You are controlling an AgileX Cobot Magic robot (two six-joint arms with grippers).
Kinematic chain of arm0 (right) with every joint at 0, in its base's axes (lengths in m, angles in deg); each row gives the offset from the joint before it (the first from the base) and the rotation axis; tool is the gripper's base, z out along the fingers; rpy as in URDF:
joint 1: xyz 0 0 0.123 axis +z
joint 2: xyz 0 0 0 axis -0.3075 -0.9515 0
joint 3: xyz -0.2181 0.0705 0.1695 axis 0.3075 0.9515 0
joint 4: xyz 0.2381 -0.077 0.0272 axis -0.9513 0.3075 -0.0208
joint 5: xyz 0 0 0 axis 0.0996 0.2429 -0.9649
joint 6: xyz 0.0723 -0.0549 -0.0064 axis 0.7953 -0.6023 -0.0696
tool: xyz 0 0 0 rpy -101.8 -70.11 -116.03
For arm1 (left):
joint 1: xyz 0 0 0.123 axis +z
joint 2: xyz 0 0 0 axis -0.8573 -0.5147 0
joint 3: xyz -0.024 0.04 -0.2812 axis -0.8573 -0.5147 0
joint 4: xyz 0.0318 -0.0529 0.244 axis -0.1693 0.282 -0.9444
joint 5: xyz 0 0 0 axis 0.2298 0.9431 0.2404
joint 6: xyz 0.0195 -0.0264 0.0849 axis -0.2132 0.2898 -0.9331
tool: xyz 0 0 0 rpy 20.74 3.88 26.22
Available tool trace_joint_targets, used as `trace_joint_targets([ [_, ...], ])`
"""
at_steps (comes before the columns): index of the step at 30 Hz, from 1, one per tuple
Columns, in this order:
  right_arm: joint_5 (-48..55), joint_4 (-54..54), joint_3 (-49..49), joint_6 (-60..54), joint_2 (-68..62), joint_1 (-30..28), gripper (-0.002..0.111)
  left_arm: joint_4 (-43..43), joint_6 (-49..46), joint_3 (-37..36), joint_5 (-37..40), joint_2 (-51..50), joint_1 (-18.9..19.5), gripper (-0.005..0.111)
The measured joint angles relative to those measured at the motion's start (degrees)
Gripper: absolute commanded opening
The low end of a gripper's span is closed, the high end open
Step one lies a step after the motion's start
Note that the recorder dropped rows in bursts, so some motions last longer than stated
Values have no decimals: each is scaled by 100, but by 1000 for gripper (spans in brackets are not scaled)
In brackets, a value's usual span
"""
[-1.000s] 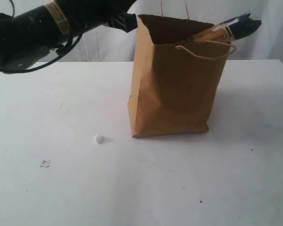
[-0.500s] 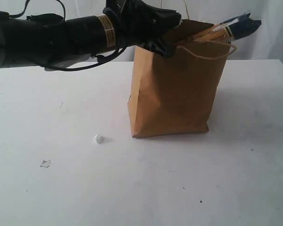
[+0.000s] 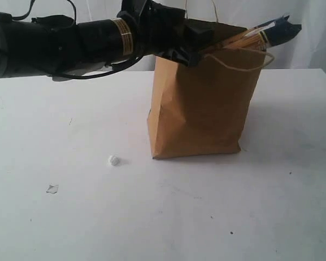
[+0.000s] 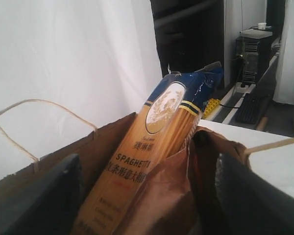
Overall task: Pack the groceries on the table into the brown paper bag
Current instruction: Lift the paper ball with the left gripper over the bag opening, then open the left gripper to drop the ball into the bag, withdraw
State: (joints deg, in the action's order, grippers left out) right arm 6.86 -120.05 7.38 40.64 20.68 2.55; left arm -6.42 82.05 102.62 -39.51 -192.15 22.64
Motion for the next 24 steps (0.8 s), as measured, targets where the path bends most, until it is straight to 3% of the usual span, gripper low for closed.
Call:
trace_joint_targets([
  [9,0,0,0,55,0,0,0,-25,10,0,91,235,0,80],
  [16,0,0,0,64,0,0,0,-49,218,-244,921,732,-9,79],
  [19,0,0,0,64,0,0,0,-49,533,-847,1452,1207,-9,79],
  [24,0,0,0,64,0,0,0,-49,587,-1799,1558,2250,-9,79],
])
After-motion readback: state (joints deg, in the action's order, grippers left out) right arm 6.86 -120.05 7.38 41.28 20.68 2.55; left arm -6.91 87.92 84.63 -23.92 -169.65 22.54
